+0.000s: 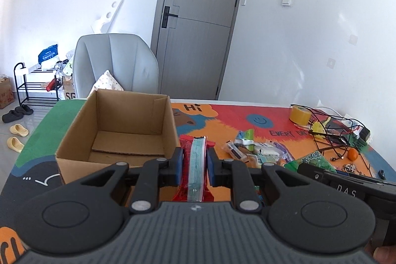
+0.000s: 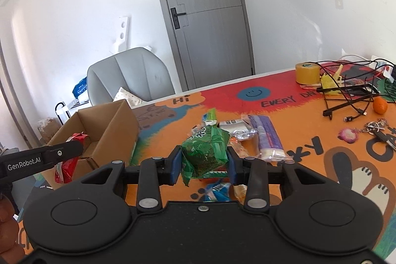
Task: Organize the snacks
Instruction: 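Carry both snacks over the cardboard box and open both tools to drop them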
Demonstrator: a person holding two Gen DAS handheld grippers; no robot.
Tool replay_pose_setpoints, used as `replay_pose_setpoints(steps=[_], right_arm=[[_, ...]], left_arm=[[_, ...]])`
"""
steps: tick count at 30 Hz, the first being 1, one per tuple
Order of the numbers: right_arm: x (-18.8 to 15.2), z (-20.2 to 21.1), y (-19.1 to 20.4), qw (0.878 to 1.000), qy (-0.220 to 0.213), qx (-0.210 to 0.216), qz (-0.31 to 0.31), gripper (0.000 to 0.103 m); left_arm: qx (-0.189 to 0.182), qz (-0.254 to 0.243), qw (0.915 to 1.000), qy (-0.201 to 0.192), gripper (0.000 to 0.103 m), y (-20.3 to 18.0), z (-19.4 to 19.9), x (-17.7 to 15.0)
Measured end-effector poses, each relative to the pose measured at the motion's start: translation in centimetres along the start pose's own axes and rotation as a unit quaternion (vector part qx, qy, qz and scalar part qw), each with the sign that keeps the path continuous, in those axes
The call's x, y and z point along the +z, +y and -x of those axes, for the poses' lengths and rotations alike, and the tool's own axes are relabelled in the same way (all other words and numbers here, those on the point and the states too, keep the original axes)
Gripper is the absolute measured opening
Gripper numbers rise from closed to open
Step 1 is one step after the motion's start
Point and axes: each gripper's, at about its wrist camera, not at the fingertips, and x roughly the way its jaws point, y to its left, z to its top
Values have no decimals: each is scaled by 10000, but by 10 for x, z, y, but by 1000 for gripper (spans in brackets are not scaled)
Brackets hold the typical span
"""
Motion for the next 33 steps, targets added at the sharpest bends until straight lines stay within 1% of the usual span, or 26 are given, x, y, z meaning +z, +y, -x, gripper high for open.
replay_pose_setpoints(steps=[17, 27, 33], right_arm=[[15, -18, 42, 9987, -21, 486, 174, 37], [25, -35, 63, 9967, 5, 781, 198, 37], [31, -53, 76, 9955, 74, 919, 209, 37]], left_arm=[[308, 237, 9991, -169, 19, 40, 3, 19], [482, 336, 9981, -175, 19, 61, -14, 31], [568, 422, 9975, -58, 19, 77, -30, 37]])
